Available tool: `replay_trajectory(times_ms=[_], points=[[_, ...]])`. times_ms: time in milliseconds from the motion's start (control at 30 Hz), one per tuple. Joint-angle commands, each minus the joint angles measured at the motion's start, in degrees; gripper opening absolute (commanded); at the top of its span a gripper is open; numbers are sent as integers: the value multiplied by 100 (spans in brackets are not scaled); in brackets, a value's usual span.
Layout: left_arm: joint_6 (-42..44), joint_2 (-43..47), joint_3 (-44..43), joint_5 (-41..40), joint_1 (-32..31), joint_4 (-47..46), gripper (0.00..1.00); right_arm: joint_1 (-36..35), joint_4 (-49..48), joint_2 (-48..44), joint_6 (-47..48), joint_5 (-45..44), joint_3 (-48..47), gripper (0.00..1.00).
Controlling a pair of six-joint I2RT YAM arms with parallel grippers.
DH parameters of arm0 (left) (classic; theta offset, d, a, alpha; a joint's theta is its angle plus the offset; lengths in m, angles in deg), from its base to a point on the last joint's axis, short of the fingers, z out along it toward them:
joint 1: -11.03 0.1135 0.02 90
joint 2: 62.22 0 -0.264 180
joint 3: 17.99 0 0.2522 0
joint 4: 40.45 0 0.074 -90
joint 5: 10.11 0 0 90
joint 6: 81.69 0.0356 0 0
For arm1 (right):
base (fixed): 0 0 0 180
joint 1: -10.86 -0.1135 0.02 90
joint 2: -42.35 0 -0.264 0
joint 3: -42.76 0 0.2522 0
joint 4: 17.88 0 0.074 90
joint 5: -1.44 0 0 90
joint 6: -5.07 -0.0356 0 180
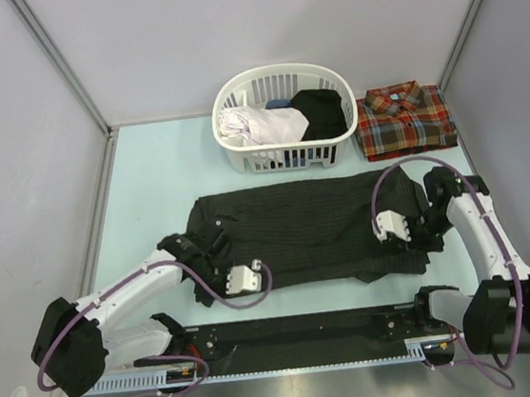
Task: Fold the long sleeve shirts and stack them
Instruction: Fold the shirt
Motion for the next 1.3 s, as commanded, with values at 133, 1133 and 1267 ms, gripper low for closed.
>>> replay_trajectory(times_ms=[133,1133,1267], points=[[720,-1440,-1701,712,1447,862,2,188,166,1184,177,64,-1027,0],[-1740,-2083,-2344,977,-360,-2642,57,144,-772,1344,-1089,337,-547,47],[-2118,-2612,-2783,1055,-774,-3109,57,205,-986,1607,-1265,415,-466,45]])
